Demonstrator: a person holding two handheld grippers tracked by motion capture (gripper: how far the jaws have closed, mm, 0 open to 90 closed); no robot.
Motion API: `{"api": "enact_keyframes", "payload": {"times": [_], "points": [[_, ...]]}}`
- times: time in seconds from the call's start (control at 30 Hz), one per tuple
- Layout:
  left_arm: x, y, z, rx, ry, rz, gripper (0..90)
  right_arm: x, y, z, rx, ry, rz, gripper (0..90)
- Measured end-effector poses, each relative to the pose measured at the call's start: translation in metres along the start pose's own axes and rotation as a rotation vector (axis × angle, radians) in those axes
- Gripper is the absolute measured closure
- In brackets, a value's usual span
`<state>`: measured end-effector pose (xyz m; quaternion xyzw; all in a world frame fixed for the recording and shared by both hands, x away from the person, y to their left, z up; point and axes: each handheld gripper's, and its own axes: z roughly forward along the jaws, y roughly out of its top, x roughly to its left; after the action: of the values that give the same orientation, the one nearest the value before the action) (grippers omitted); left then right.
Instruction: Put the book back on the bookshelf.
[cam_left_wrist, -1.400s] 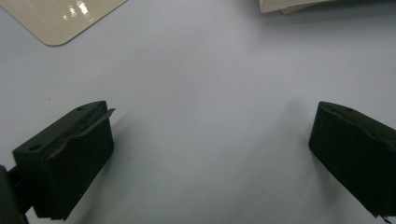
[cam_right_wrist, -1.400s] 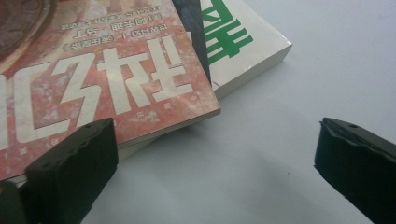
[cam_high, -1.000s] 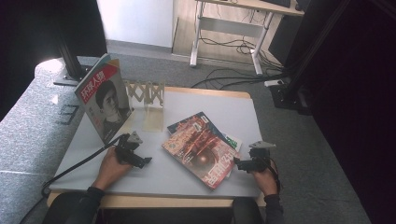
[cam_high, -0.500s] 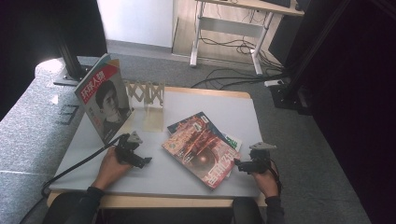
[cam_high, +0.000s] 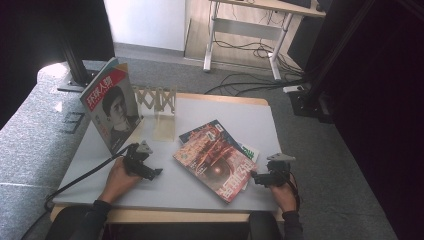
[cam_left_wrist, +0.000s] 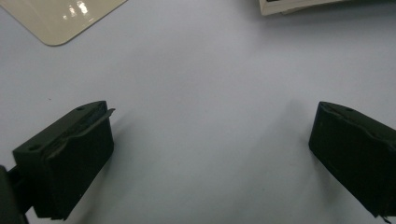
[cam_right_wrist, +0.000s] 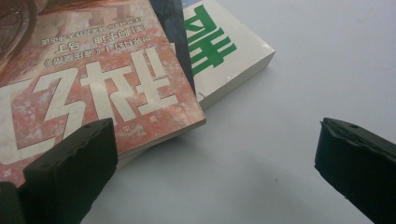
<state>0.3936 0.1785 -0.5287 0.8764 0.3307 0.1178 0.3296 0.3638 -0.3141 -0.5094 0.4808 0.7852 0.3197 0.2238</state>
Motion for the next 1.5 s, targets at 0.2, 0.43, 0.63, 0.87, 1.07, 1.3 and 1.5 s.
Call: {"api": "enact_keyframes", "payload": {"times": [0.2,0.43,0.63,0.87,1.07,1.3,1.5], "points": [[0.0,0.0,0.0,0.003,0.0,0.001,0.0,-0.001,0.003,0.003,-0.008,-0.003,0.014,0.0],[0.001,0.006,-0.001,0.006,-0.02,-0.006,5.0,-0.001,0.014,0.008,-0.035,-0.016,0.026,2.5],[0.0,0.02,-0.004,-0.046,-0.088,-0.026,14.4,0.003,0.024,0.016,-0.029,-0.005,0.018,3.4],[-0.004,0.045,0.004,-0.058,-0.123,0.018,16.5,0.011,0.023,0.011,-0.026,0.063,0.002,12.8],[-0.008,0.064,0.014,-0.063,-0.163,0.042,18.3,0.02,0.015,0.005,-0.021,0.121,-0.006,12.8],[-0.017,0.071,0.029,-0.051,-0.202,0.056,19.9,0.026,0.01,0.003,-0.029,0.152,0.008,14.6],[-0.019,0.072,0.034,-0.022,-0.248,0.025,22.9,0.033,0.009,0.001,-0.028,0.149,0.004,14.4]]}}
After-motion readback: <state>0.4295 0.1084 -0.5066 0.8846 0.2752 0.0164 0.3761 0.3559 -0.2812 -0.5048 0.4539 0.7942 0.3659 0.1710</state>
